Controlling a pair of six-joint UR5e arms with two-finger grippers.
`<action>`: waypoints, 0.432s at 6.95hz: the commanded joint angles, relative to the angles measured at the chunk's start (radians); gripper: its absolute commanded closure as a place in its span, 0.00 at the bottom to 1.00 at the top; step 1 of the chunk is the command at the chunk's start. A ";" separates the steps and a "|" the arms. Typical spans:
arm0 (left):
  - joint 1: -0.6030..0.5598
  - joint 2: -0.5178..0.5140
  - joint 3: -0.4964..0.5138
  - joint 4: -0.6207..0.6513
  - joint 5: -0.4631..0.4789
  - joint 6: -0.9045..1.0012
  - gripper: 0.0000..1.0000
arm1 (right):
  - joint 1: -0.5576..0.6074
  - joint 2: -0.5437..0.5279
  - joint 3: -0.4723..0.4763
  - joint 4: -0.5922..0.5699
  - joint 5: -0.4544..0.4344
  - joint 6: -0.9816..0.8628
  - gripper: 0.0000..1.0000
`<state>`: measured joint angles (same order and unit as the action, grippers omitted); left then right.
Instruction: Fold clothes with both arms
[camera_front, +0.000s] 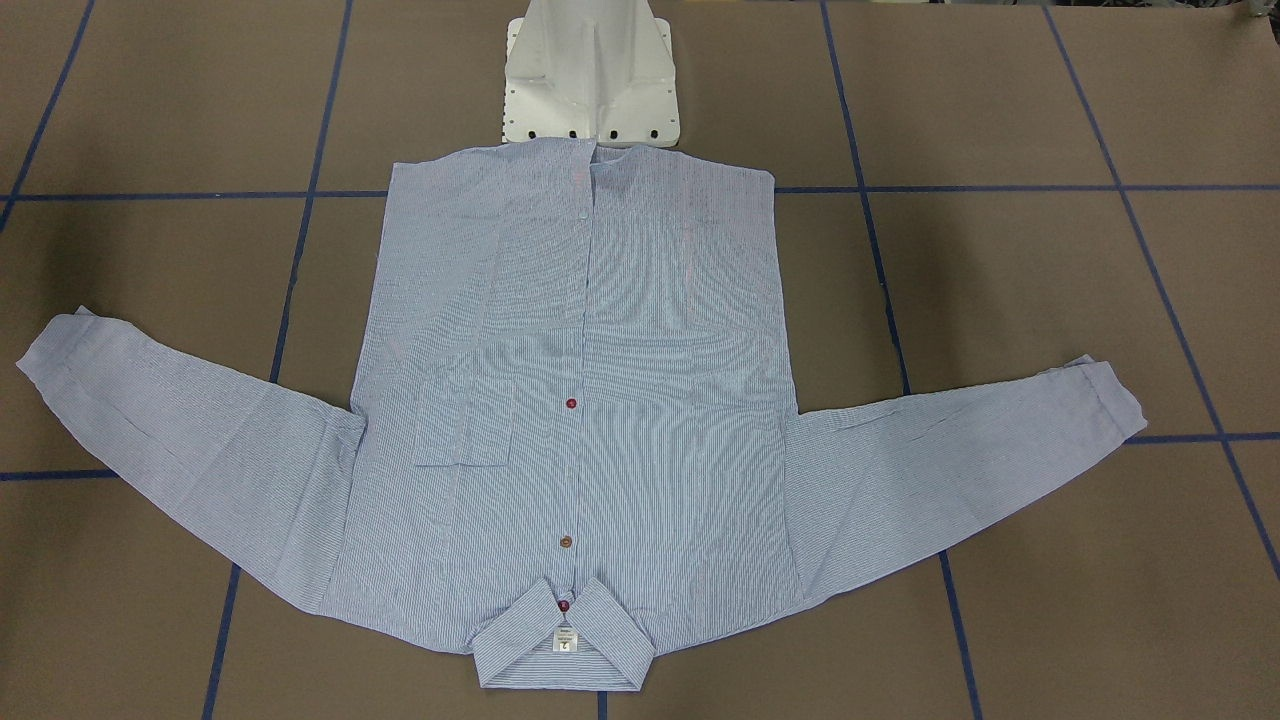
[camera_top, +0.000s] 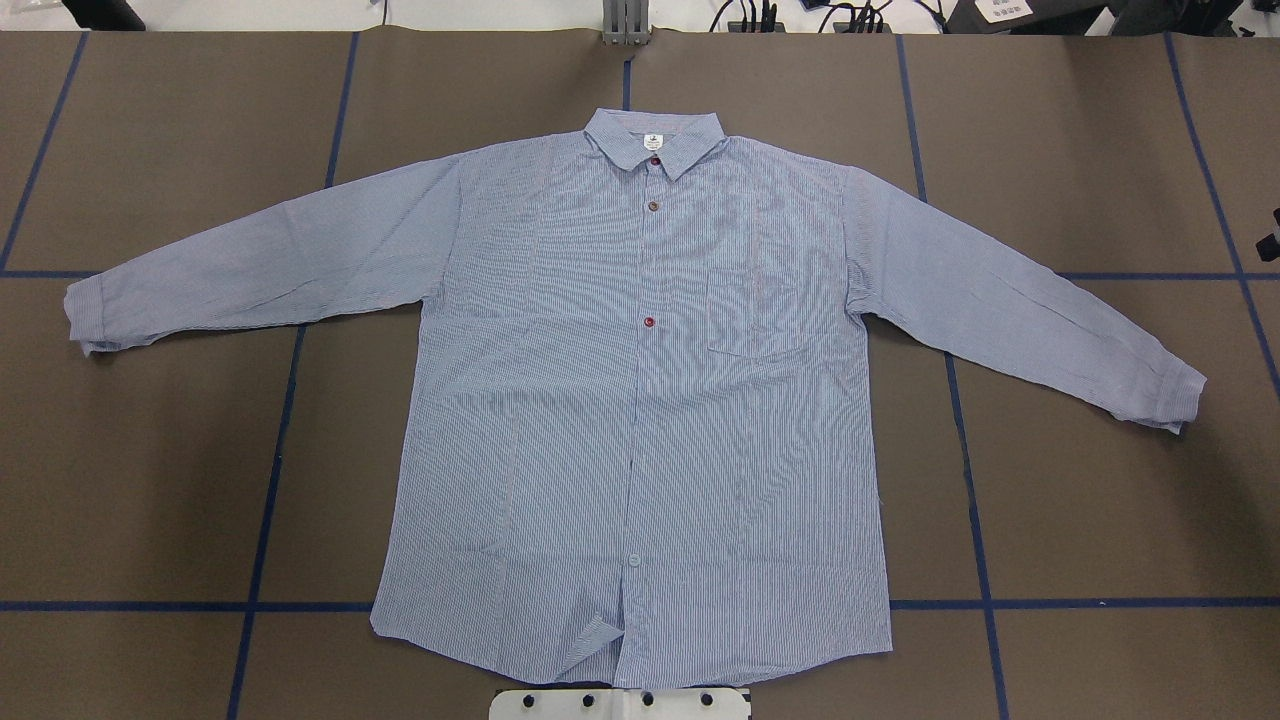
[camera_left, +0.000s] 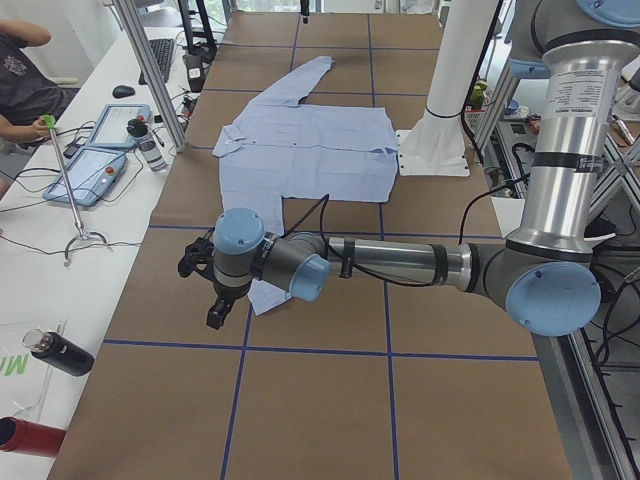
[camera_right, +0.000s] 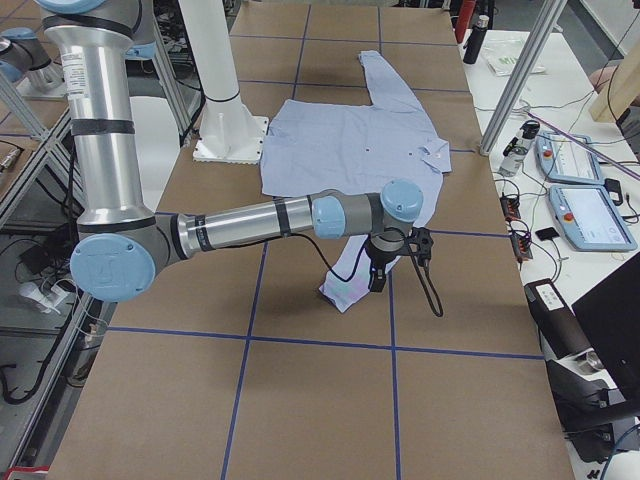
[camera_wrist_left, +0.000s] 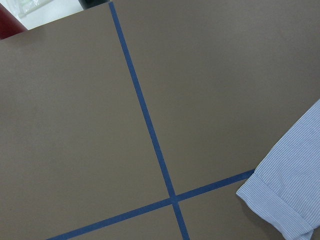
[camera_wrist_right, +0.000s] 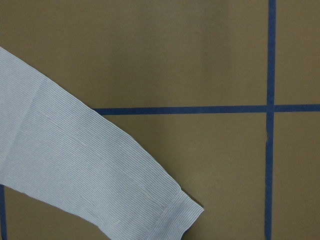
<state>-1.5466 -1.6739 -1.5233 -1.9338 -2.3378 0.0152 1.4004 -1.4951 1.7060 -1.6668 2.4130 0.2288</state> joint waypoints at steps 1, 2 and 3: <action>-0.003 0.000 -0.001 -0.002 -0.011 0.008 0.01 | 0.005 -0.081 0.091 0.002 0.015 0.004 0.00; -0.004 0.002 -0.015 0.012 -0.009 0.002 0.01 | 0.003 -0.089 0.098 0.002 0.015 0.004 0.00; -0.006 0.025 -0.040 0.010 -0.012 0.002 0.01 | 0.003 -0.088 0.098 0.002 0.014 0.004 0.00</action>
<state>-1.5506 -1.6671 -1.5405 -1.9260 -2.3478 0.0180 1.4033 -1.5735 1.7924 -1.6646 2.4263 0.2326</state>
